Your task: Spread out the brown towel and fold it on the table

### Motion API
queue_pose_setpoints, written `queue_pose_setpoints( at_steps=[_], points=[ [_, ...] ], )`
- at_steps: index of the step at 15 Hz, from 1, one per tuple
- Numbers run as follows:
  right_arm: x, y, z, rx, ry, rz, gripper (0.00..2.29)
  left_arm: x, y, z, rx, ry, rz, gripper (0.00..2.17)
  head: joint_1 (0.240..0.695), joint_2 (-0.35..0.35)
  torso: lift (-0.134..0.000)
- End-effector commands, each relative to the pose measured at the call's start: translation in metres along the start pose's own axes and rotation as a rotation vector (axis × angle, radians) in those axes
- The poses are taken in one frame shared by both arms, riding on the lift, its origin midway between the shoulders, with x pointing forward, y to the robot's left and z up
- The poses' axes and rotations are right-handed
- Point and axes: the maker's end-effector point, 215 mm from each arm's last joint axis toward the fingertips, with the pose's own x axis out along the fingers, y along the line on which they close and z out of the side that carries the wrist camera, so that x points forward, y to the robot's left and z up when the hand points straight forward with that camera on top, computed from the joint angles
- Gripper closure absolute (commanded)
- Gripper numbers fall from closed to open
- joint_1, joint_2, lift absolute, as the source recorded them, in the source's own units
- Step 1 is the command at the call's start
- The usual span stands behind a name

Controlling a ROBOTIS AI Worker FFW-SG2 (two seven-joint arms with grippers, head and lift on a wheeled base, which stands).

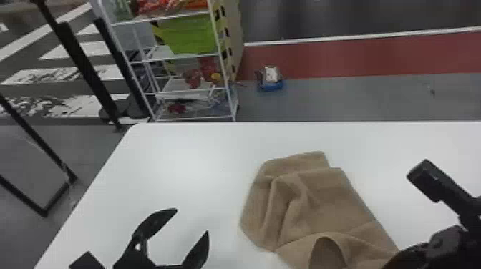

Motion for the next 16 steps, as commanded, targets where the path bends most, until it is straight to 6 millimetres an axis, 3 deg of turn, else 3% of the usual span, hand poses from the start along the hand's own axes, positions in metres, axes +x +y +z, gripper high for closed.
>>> queue_pose_setpoints(
  at_steps=[1,8,13,16],
  points=[
    [0.008,0.000,0.006,-0.043,0.042,-0.028,0.44,0.000,0.000,0.000,-0.003,-0.001,0.002,0.14,0.695,0.237,-0.124],
    [0.021,0.000,0.011,-0.121,0.105,-0.080,0.47,-0.001,0.001,0.002,-0.002,-0.007,0.004,0.14,0.695,0.266,-0.124],
    [0.023,-0.011,0.015,-0.178,0.170,-0.136,0.47,-0.002,0.003,0.003,0.001,-0.011,0.009,0.14,0.695,0.271,-0.124],
    [0.028,-0.015,0.014,-0.197,0.202,-0.155,0.59,-0.002,0.003,0.003,0.001,-0.011,0.009,0.14,0.695,0.268,-0.124]
  ],
)
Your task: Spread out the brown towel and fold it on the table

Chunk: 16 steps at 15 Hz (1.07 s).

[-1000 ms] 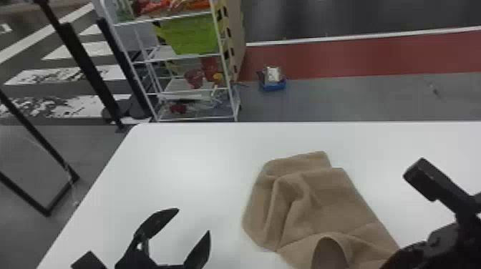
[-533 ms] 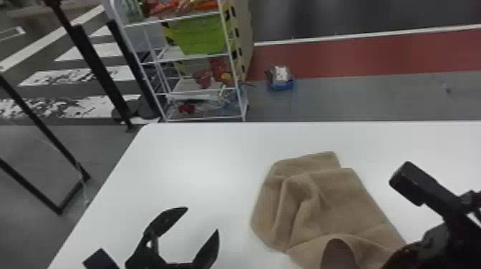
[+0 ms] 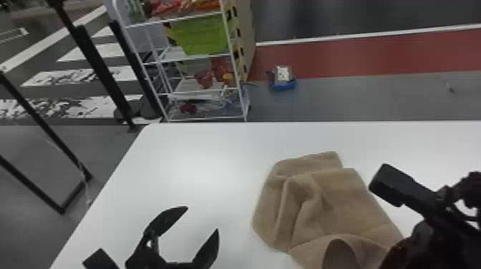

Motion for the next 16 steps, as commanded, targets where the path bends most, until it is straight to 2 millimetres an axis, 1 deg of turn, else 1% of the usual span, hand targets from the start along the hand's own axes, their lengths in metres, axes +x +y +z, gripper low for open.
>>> queue_pose_setpoints(
  at_steps=[1,4,10,13,14,15,16],
  points=[
    [0.003,0.000,0.001,-0.022,0.021,-0.011,0.59,0.000,0.000,0.000,-0.001,0.000,0.003,0.14,0.695,0.267,-0.124],
    [0.004,0.000,0.003,-0.050,0.040,-0.028,0.59,-0.001,0.001,0.000,0.000,0.001,0.004,0.14,0.695,0.269,-0.124],
    [0.013,-0.004,-0.001,-0.103,0.115,-0.058,0.59,-0.002,0.004,0.000,0.002,0.002,0.007,0.14,0.695,0.275,-0.124],
    [0.013,-0.004,0.000,-0.104,0.114,-0.058,0.59,-0.002,0.004,0.000,0.003,0.001,0.009,0.14,0.695,0.277,-0.124],
    [0.012,-0.005,0.000,-0.104,0.115,-0.062,0.74,-0.002,0.004,0.000,0.003,0.001,0.008,0.14,0.695,0.278,-0.124],
    [0.013,-0.004,0.001,-0.105,0.114,-0.062,1.03,-0.001,0.004,-0.001,0.002,0.002,0.008,0.14,0.695,0.278,-0.124],
    [0.013,-0.006,0.002,-0.104,0.110,-0.070,1.12,-0.001,0.004,-0.001,0.001,0.002,0.008,0.14,0.695,0.278,-0.124]
  ],
)
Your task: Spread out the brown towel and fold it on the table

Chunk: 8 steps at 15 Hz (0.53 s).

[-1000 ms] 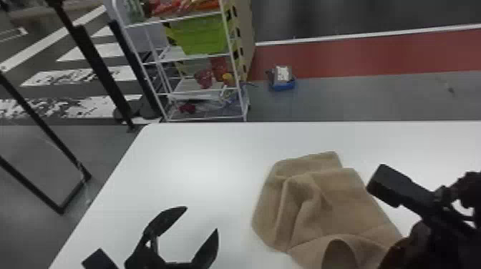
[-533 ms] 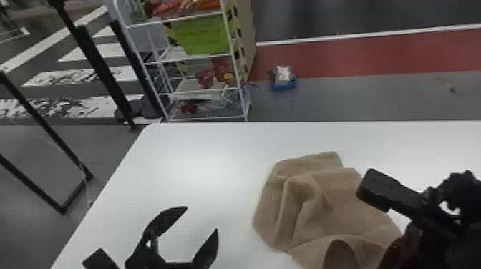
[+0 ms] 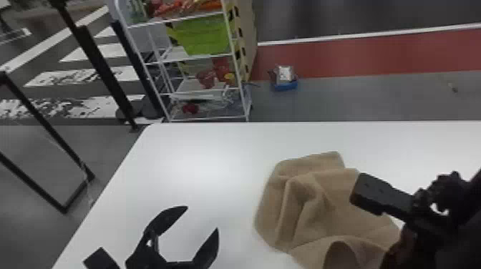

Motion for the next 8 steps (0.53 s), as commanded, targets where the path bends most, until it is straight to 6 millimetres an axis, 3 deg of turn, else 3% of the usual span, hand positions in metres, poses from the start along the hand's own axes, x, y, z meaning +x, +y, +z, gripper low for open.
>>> queue_pose_setpoints(
  at_steps=[1,4,8],
  points=[
    [0.000,0.000,0.000,0.008,-0.005,-0.003,1.12,0.001,0.000,-0.002,-0.005,0.001,0.002,0.14,0.695,0.277,-0.124],
    [-0.012,-0.011,0.006,0.045,-0.053,-0.015,1.23,0.001,0.000,0.000,0.001,-0.006,0.002,0.14,0.695,0.276,-0.124],
    [-0.053,-0.030,0.021,0.112,-0.191,-0.033,1.23,0.002,0.001,0.001,0.002,-0.009,0.003,0.14,0.695,0.264,-0.124]
  ],
)
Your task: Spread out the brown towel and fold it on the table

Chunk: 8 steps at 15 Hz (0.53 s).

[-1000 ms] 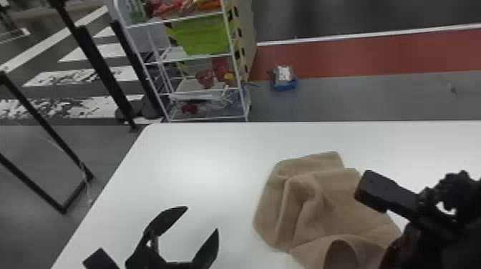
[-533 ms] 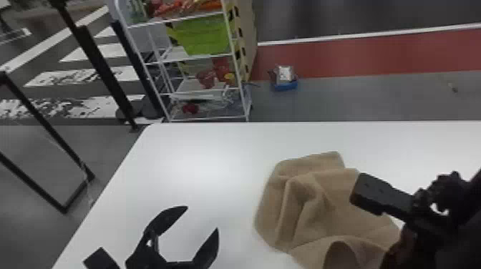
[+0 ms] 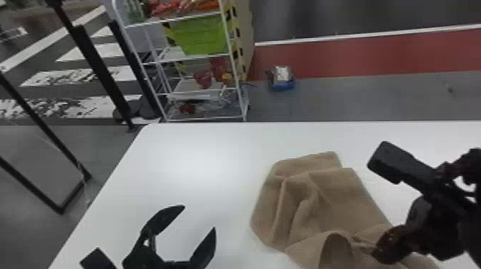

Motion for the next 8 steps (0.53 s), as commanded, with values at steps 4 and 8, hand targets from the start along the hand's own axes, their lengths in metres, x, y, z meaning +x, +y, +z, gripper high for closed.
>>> queue_pose_setpoints(
  at_steps=[4,8],
  points=[
    [-0.078,-0.023,0.029,0.043,-0.206,-0.030,1.23,0.001,-0.001,0.000,-0.002,-0.002,0.000,0.14,0.695,0.242,-0.124],
    [-0.139,-0.053,0.031,0.058,-0.327,-0.052,1.23,0.002,-0.003,0.001,-0.001,-0.005,-0.008,0.14,0.695,0.203,-0.124]
  ],
)
